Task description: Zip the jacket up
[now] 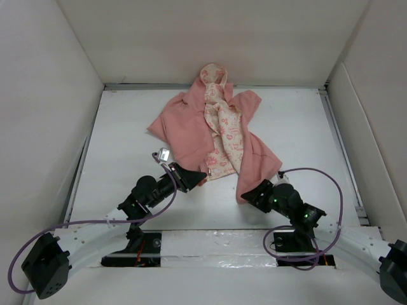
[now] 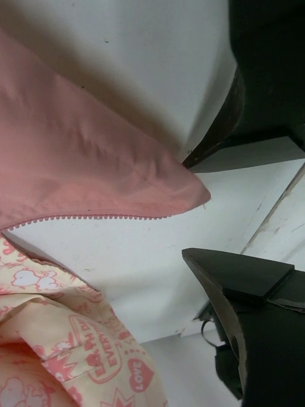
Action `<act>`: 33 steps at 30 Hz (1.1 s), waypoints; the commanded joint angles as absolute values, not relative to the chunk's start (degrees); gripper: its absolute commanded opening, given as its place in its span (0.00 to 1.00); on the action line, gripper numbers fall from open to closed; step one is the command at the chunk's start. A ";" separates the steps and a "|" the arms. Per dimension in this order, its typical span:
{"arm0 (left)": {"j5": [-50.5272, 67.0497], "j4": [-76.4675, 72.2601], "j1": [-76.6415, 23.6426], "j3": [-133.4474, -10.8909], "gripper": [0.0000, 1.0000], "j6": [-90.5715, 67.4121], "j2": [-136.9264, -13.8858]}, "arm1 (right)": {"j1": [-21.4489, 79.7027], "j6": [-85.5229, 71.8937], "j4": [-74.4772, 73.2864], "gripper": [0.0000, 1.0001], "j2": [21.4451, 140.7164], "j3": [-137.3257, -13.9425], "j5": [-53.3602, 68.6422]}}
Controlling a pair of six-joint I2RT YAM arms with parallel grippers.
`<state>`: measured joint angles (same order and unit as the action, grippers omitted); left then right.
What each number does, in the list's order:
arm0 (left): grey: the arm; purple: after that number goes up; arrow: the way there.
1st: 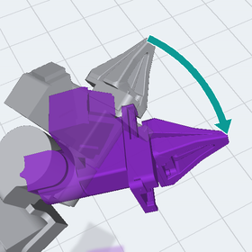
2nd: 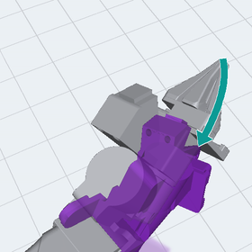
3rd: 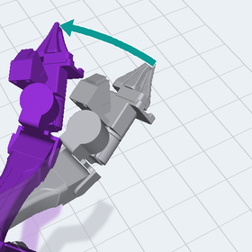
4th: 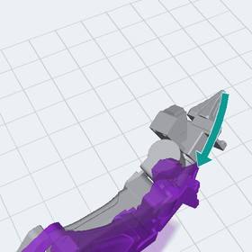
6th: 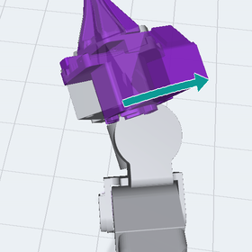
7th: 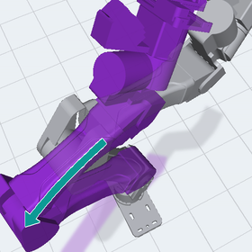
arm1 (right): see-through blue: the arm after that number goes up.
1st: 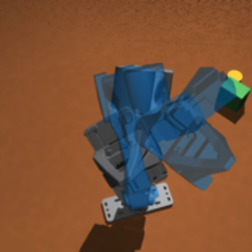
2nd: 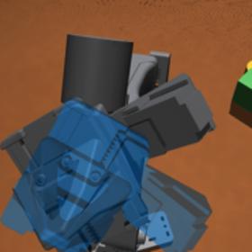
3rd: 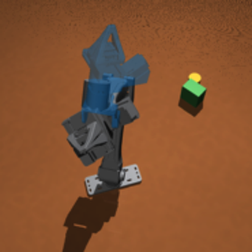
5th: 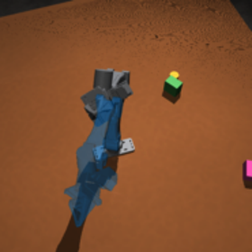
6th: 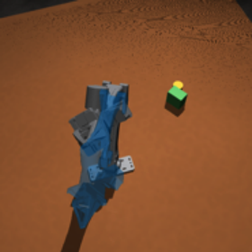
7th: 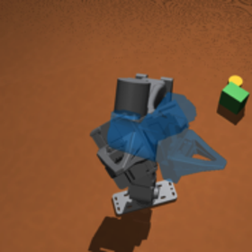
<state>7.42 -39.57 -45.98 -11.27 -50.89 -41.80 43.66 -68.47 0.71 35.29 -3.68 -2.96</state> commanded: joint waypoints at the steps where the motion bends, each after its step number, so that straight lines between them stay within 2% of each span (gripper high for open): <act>1: 7.82 -43.24 -45.70 -13.36 0.00 -50.89 -40.52 | 44.47 -68.91 4.04 0.59 35.59 -2.72 -1.76; 3: 7.74 -43.24 -45.70 -13.36 0.00 -50.89 -40.34 | 44.47 -68.91 4.48 0.56 36.47 -2.81 -1.58; 8: 7.47 -43.07 -45.70 -13.36 0.00 -50.71 -40.52 | 44.47 -68.38 7.29 0.38 41.03 -3.16 -1.23; 14: 7.47 -43.33 -45.70 -13.53 0.00 -50.54 -41.04 | 44.47 -66.89 8.87 0.35 44.56 -4.48 -2.28; 26: 7.65 -43.77 -45.70 -13.80 0.00 -50.71 -42.10 | 44.47 -65.57 7.12 0.07 40.87 -4.04 -5.54; 27: 7.73 -43.94 -45.70 -13.80 0.00 -50.80 -42.19 | 44.47 -65.57 7.55 0.01 40.70 -4.13 -5.71; 30: 8.17 -45.61 -45.70 -13.89 0.00 -51.24 -43.24 | 44.47 -63.56 11.24 0.00 40.43 -6.31 -6.33; 33: 9.22 -48.85 -45.70 -15.28 0.00 -51.85 -45.08 | 44.47 -54.27 13.44 0.00 39.82 -13.06 -7.21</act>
<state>7.57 -41.80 -45.98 -11.33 -51.27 -44.14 43.99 -62.52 6.00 40.86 -5.43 -4.56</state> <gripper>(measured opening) 0.021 0.017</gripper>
